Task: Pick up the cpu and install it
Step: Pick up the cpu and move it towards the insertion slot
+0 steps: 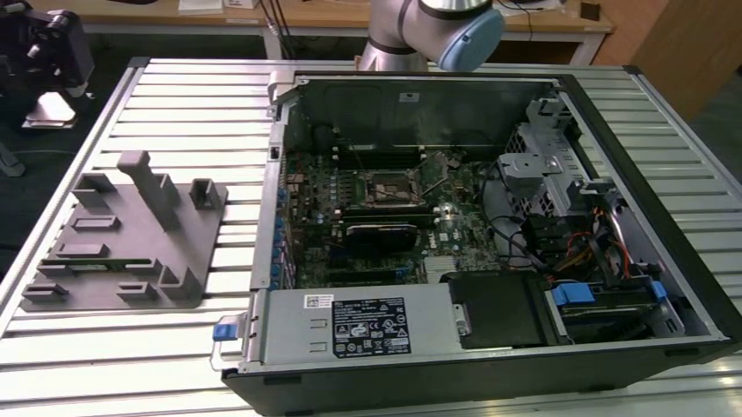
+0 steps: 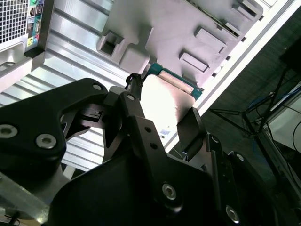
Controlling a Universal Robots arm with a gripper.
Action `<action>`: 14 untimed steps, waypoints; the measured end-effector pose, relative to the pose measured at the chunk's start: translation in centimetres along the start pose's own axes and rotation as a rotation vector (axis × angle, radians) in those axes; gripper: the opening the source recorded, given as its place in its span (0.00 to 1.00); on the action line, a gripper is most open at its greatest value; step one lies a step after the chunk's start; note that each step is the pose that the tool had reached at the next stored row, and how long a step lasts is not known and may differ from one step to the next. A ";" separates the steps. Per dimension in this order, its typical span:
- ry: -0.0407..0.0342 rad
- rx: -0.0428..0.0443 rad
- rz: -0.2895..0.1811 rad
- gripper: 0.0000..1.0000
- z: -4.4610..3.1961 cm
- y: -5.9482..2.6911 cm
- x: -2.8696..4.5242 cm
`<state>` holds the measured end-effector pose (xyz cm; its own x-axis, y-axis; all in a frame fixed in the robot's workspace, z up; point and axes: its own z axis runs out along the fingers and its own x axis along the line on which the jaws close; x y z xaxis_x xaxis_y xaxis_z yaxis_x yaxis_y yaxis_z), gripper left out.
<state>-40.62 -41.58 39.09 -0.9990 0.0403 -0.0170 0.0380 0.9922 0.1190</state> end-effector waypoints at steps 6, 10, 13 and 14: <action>0.0000 0.0000 0.000 0.55 0.02 0.04 -0.97; 0.0000 0.0000 0.000 0.55 0.04 0.08 -1.65; 0.0000 0.0000 0.000 0.55 0.05 0.10 -2.17; 0.0000 0.0000 0.000 0.55 0.05 0.11 -2.34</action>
<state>-38.28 -41.56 39.09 -0.9990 0.0403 -0.0170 0.0380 0.9922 0.1191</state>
